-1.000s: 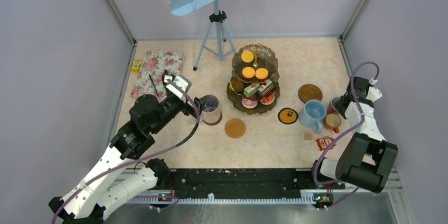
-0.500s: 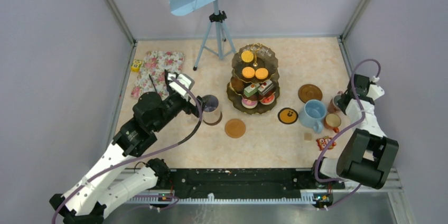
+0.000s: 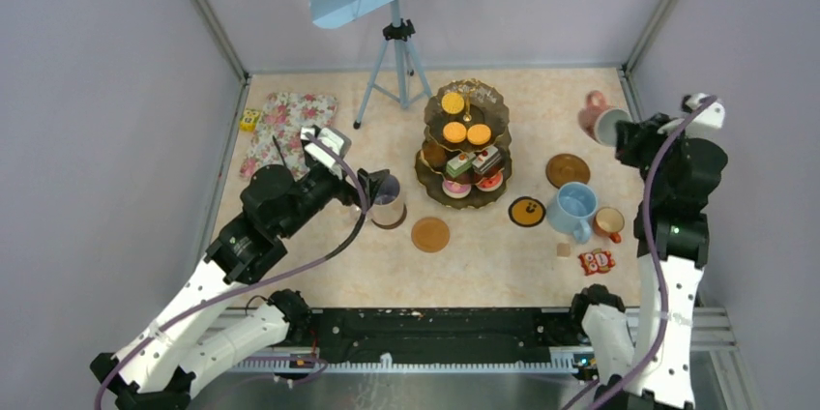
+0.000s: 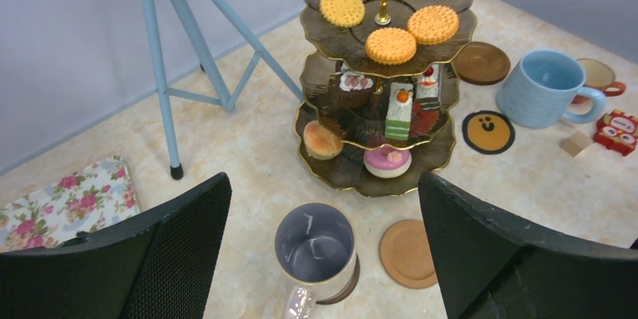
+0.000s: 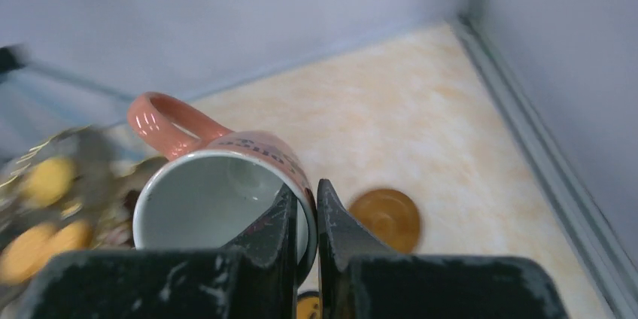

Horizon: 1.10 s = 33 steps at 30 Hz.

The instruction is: Serve the afternoon tea

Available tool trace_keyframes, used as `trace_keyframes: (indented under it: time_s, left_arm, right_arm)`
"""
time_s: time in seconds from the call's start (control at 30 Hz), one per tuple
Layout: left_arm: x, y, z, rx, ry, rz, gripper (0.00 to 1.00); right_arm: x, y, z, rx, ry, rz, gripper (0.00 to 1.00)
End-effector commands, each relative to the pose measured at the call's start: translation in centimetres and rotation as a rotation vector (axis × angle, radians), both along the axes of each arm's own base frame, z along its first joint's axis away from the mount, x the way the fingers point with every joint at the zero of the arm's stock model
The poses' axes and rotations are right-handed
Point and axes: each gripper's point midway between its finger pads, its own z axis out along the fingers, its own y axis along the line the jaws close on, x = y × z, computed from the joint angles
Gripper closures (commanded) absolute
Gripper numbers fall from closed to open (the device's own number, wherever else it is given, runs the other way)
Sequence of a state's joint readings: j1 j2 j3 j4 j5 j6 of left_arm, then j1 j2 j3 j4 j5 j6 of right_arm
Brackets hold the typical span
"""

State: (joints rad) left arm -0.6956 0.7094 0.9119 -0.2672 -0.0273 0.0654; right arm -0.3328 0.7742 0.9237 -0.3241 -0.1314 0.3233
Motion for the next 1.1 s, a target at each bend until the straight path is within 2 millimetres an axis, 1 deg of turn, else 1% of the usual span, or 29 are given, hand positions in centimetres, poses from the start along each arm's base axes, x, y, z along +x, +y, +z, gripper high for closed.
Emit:
trace_keyframes:
  time_s: [0.0, 0.03, 0.1, 0.13, 0.17, 0.2, 0.27, 0.3, 0.37, 0.4, 0.47, 0.53, 0.57, 0.63, 0.7, 0.77, 0.83, 0.9, 1.0, 1.07]
  left_arm:
    - [-0.6, -1.3, 3.9, -0.136, -0.044, -0.058, 0.01]
    - [-0.7, -1.5, 4.0, -0.155, -0.033, -0.068, 0.01]
    - [-0.9, -1.8, 4.3, -0.183, -0.025, -0.081, 0.01]
    - [-1.2, -1.9, 4.5, -0.192, -0.026, -0.096, 0.01]
    - [-1.5, -2.2, 4.7, -0.196, -0.025, -0.118, 0.01]
    - [-1.9, -2.4, 4.9, -0.196, -0.028, -0.144, 0.01]
    - [-3.1, -3.3, 5.1, -0.168, -0.027, -0.229, 0.01]
    - [-3.9, -3.8, 5.1, -0.141, -0.022, -0.288, 0.01]
    - [-5.1, -4.4, 4.8, -0.076, -0.001, -0.369, 0.01]
    - [-6.0, -4.7, 4.6, -0.048, 0.013, -0.425, 0.01]
    - [-7.2, -4.9, 4.3, -0.004, 0.050, -0.494, 0.01]
    - [-8.5, -5.0, 3.3, 0.036, 0.109, -0.554, 0.01]
    - [-9.0, -5.0, 3.0, 0.048, 0.122, -0.579, 0.01]
    - [-10.0, -5.0, 2.4, 0.060, 0.157, -0.623, 0.01]
    - [-10.5, -5.4, 1.7, 0.061, 0.198, -0.663, 0.01]
    - [-10.8, -6.2, -0.2, 0.075, 0.268, -0.717, 0.01]
    - [-11.0, -6.7, -2.4, 0.115, 0.338, -0.755, 0.01]
    - [-10.6, -6.8, -3.6, 0.131, 0.339, -0.749, 0.01]
    - [-10.5, -7.5, -4.1, 0.128, 0.317, -0.791, 0.01]
    - [-10.5, -8.2, -4.4, 0.129, 0.352, -0.825, 0.01]
  right_arm:
    - [-3.6, 13.1, 9.8, -0.273, -0.346, 0.662, 1.00]
    - [-4.9, 15.2, 10.6, -0.297, -0.379, 0.770, 1.00]
    - [-6.8, 18.1, 11.4, -0.320, -0.410, 0.924, 1.00]
    - [-7.6, 19.6, 11.2, -0.318, -0.400, 1.001, 1.00]
    - [-8.2, 20.8, 10.9, -0.315, -0.382, 1.063, 1.00]
    - [-8.6, 21.9, 11.0, -0.303, -0.363, 1.112, 1.00]
    - [-8.7, 24.0, 9.9, -0.255, -0.271, 1.189, 1.00]
    - [-8.8, 25.3, 9.2, -0.259, -0.226, 1.245, 1.00]
    - [-9.7, 28.3, 7.5, -0.237, -0.113, 1.370, 1.00]
    - [-9.8, 29.4, 6.6, -0.239, -0.046, 1.390, 1.00]
    - [-9.6, 31.1, 4.0, -0.247, 0.111, 1.409, 1.00]
    - [-9.5, 32.3, 1.5, -0.257, 0.233, 1.414, 1.00]
    - [-9.6, 32.7, 0.7, -0.256, 0.263, 1.424, 1.00]
    - [-10.0, 33.3, -0.5, -0.223, 0.323, 1.441, 1.00]
    - [-10.5, 33.7, -1.8, -0.210, 0.391, 1.450, 1.00]
    - [-11.1, 34.2, -2.8, -0.208, 0.441, 1.468, 1.00]
    - [-11.6, 34.2, -3.5, -0.201, 0.470, 1.473, 1.00]
    - [-12.3, 34.2, -4.1, -0.208, 0.487, 1.494, 1.00]
    - [-13.7, 34.5, -4.5, -0.248, 0.484, 1.530, 1.00]
    - [-13.9, 34.6, -4.8, -0.256, 0.494, 1.524, 1.00]
